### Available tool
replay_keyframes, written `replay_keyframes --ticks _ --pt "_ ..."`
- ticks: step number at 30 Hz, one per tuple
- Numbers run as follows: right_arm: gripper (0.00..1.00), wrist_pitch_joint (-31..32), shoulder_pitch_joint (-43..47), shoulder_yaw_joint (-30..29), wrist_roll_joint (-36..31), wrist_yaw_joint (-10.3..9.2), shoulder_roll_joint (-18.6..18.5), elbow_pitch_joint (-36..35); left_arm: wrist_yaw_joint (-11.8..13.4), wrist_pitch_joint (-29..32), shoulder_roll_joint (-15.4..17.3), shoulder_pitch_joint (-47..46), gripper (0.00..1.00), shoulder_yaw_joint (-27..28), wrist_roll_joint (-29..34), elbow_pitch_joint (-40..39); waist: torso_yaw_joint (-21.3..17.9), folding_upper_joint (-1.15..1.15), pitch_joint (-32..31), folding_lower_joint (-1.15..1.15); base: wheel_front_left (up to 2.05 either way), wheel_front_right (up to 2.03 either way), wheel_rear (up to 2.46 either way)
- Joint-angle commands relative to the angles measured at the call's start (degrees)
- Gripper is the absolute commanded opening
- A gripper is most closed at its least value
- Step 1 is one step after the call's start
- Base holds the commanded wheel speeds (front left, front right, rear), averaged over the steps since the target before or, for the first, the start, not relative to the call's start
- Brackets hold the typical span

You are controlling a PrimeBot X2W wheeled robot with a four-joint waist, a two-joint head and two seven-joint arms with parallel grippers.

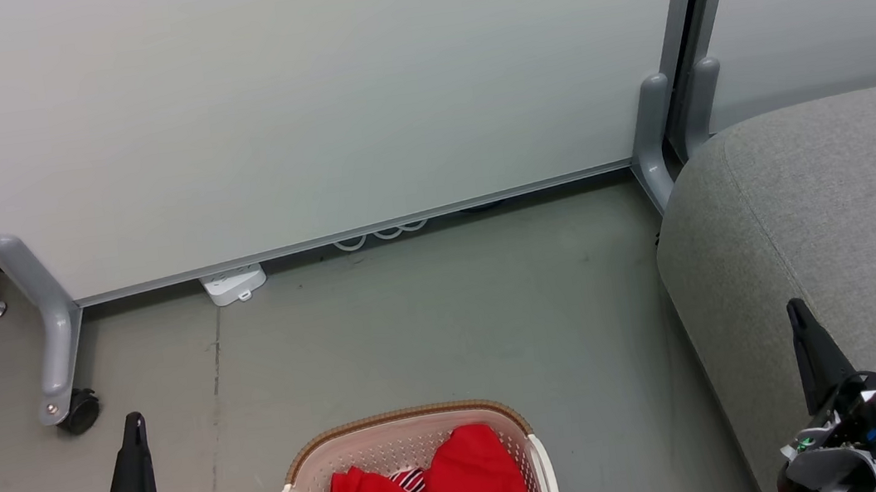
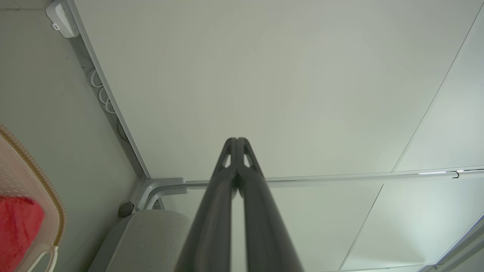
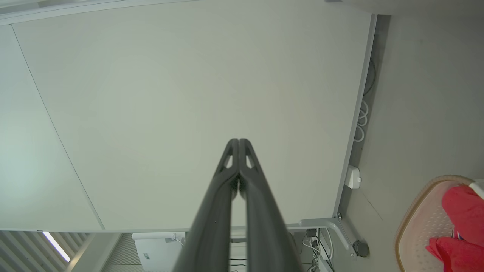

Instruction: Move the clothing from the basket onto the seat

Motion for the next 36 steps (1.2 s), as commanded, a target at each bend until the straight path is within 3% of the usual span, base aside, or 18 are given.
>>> replay_keyframes --ticks 1,3,4,16,24,36 --pt "0.00 0.1 -0.6 0.0 0.2 -0.02 0.1 -0.2 -0.2 0.2 0.3 -0.4 0.00 0.1 -0.2 -0.2 0.0 0.00 0.0 0.00 0.00 0.00 0.00" --pt "0.00 0.1 -0.6 0.0 0.2 -0.02 0.1 -0.2 -0.2 0.2 0.3 -0.4 0.00 0.1 -0.2 -0.2 0.0 0.00 0.0 0.00 0.00 0.00 0.00" --pt "1.00 0.0 0.0 0.0 0.0 0.00 0.0 0.0 0.0 0.0 0.0 0.0 1.00 0.0 0.0 0.0 0.0 0.00 0.0 0.00 0.00 0.00 0.00" --pt "1.00 -2.4 1.0 0.4 -3.3 -0.01 0.1 1.8 0.2 -2.4 -0.5 0.3 1.00 -1.4 3.4 1.6 0.0 0.00 0.1 0.00 0.00 0.00 0.00" --pt "1.00 -4.6 0.4 1.1 -11.0 -0.01 0.1 0.8 0.3 -4.6 -0.4 -0.8 1.00 -2.6 11.7 1.0 0.1 0.00 0.2 0.00 0.00 0.00 0.00" --pt "1.00 -7.5 -0.2 3.2 -25.3 -0.01 -0.2 -1.1 2.7 -7.5 -0.3 -2.0 1.00 -5.8 25.6 -0.2 0.1 0.00 0.3 0.00 0.00 0.00 0.00"
